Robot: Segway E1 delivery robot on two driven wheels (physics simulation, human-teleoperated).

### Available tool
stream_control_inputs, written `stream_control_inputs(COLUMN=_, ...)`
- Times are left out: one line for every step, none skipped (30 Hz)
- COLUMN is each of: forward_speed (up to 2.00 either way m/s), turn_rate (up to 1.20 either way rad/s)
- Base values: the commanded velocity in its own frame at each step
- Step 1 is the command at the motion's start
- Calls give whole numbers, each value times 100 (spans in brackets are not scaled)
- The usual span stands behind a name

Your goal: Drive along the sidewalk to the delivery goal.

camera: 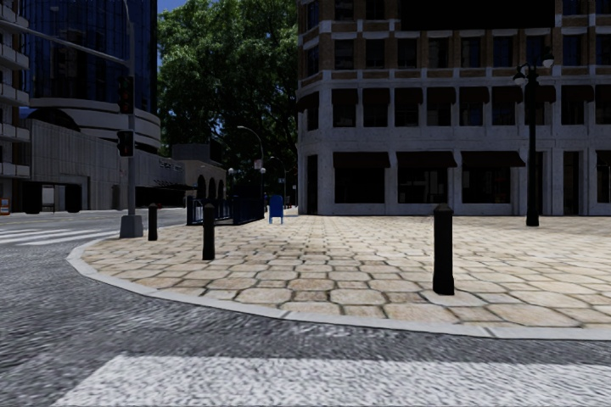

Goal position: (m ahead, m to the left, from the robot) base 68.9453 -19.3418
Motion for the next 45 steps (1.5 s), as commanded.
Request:
stream_control_inputs(forward_speed=200, turn_rate=0)
stream_control_inputs(forward_speed=200, turn_rate=0)
stream_control_inputs(forward_speed=200, turn_rate=0)
stream_control_inputs(forward_speed=200, turn_rate=0)
stream_control_inputs(forward_speed=200, turn_rate=0)
stream_control_inputs(forward_speed=200, turn_rate=0)
stream_control_inputs(forward_speed=200, turn_rate=0)
stream_control_inputs(forward_speed=200, turn_rate=0)
stream_control_inputs(forward_speed=200, turn_rate=0)
stream_control_inputs(forward_speed=200, turn_rate=0)
stream_control_inputs(forward_speed=200, turn_rate=0)
stream_control_inputs(forward_speed=200, turn_rate=0)
stream_control_inputs(forward_speed=200, turn_rate=0)
stream_control_inputs(forward_speed=200, turn_rate=0)
stream_control_inputs(forward_speed=200, turn_rate=0)
stream_control_inputs(forward_speed=200, turn_rate=0)
stream_control_inputs(forward_speed=200, turn_rate=0)
stream_control_inputs(forward_speed=200, turn_rate=0)
stream_control_inputs(forward_speed=200, turn_rate=0)
stream_control_inputs(forward_speed=200, turn_rate=0)
stream_control_inputs(forward_speed=200, turn_rate=0)
stream_control_inputs(forward_speed=200, turn_rate=0)
stream_control_inputs(forward_speed=200, turn_rate=0)
stream_control_inputs(forward_speed=200, turn_rate=0)
stream_control_inputs(forward_speed=200, turn_rate=0)
stream_control_inputs(forward_speed=200, turn_rate=0)
stream_control_inputs(forward_speed=200, turn_rate=0)
stream_control_inputs(forward_speed=200, turn_rate=0)
stream_control_inputs(forward_speed=200, turn_rate=0)
stream_control_inputs(forward_speed=200, turn_rate=0)
stream_control_inputs(forward_speed=200, turn_rate=0)
stream_control_inputs(forward_speed=200, turn_rate=0)
stream_control_inputs(forward_speed=200, turn_rate=0)
stream_control_inputs(forward_speed=200, turn_rate=0)
stream_control_inputs(forward_speed=200, turn_rate=0)
stream_control_inputs(forward_speed=200, turn_rate=0)
stream_control_inputs(forward_speed=200, turn_rate=0)
stream_control_inputs(forward_speed=200, turn_rate=0)
stream_control_inputs(forward_speed=200, turn_rate=0)
stream_control_inputs(forward_speed=200, turn_rate=0)
stream_control_inputs(forward_speed=200, turn_rate=0)
stream_control_inputs(forward_speed=200, turn_rate=0)
stream_control_inputs(forward_speed=200, turn_rate=0)
stream_control_inputs(forward_speed=200, turn_rate=0)
stream_control_inputs(forward_speed=200, turn_rate=0)
